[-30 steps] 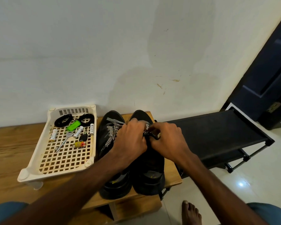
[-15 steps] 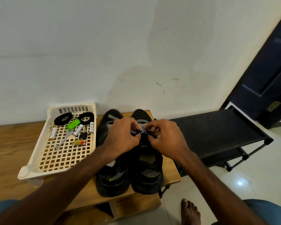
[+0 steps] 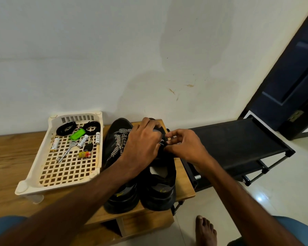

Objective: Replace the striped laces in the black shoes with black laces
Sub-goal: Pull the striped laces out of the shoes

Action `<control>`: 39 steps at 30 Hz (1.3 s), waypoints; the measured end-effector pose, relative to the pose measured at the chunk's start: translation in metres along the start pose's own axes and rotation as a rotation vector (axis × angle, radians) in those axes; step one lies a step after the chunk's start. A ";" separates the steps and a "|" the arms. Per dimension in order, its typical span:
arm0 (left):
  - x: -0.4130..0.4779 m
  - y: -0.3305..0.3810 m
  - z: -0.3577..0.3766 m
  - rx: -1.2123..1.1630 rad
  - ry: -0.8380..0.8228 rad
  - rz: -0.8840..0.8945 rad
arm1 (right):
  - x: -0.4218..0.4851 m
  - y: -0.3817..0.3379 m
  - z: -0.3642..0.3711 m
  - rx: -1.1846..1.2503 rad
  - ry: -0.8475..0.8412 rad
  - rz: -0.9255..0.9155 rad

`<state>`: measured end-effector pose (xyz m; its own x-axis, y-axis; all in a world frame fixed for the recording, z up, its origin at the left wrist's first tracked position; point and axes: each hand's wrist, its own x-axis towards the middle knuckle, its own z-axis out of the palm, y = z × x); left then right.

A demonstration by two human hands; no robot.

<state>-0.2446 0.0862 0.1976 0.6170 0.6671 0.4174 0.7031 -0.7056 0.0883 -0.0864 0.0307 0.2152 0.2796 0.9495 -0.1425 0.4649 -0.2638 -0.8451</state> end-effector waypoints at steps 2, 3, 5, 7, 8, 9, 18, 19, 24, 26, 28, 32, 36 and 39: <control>-0.001 -0.004 -0.002 -0.149 0.033 -0.090 | 0.000 0.001 0.001 0.026 -0.013 0.019; -0.001 -0.007 -0.004 -0.273 0.056 -0.174 | 0.000 0.002 0.002 0.033 -0.017 0.024; -0.002 -0.016 -0.007 -0.532 0.071 -0.389 | 0.001 0.003 0.003 0.017 -0.003 0.025; 0.000 -0.030 -0.012 -0.700 0.052 -0.586 | 0.002 0.003 0.005 0.004 0.018 0.029; 0.003 -0.036 -0.014 -0.755 0.019 -0.653 | 0.002 0.002 0.005 0.005 0.021 0.030; 0.005 -0.041 -0.017 -0.788 -0.044 -0.681 | 0.002 0.002 0.006 0.004 0.021 0.029; -0.009 -0.008 -0.014 -0.108 -0.092 -0.005 | 0.001 -0.002 0.011 -0.129 0.050 -0.018; -0.007 -0.006 -0.013 -0.065 -0.098 -0.002 | 0.001 -0.002 0.012 -0.132 0.052 -0.019; 0.003 -0.008 -0.015 -0.074 -0.046 0.027 | 0.001 0.001 0.010 -0.089 0.049 0.003; 0.004 -0.019 -0.023 -0.135 0.070 -0.062 | 0.001 0.002 0.009 -0.076 0.050 0.020; 0.005 -0.039 -0.033 -0.147 0.197 -0.208 | 0.003 0.003 0.010 -0.089 0.056 0.021; 0.004 -0.059 -0.037 -0.147 0.166 -0.355 | 0.003 0.001 0.012 -0.145 0.068 -0.001; -0.004 -0.023 -0.022 -0.260 0.001 -0.063 | 0.002 -0.001 0.012 -0.170 0.061 -0.003; -0.005 -0.007 -0.010 -0.098 -0.077 0.047 | 0.002 -0.002 0.013 -0.186 0.058 -0.007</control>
<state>-0.2560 0.0851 0.2036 0.6761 0.6467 0.3531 0.6373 -0.7538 0.1602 -0.0971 0.0357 0.2099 0.3210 0.9415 -0.1029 0.6130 -0.2894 -0.7351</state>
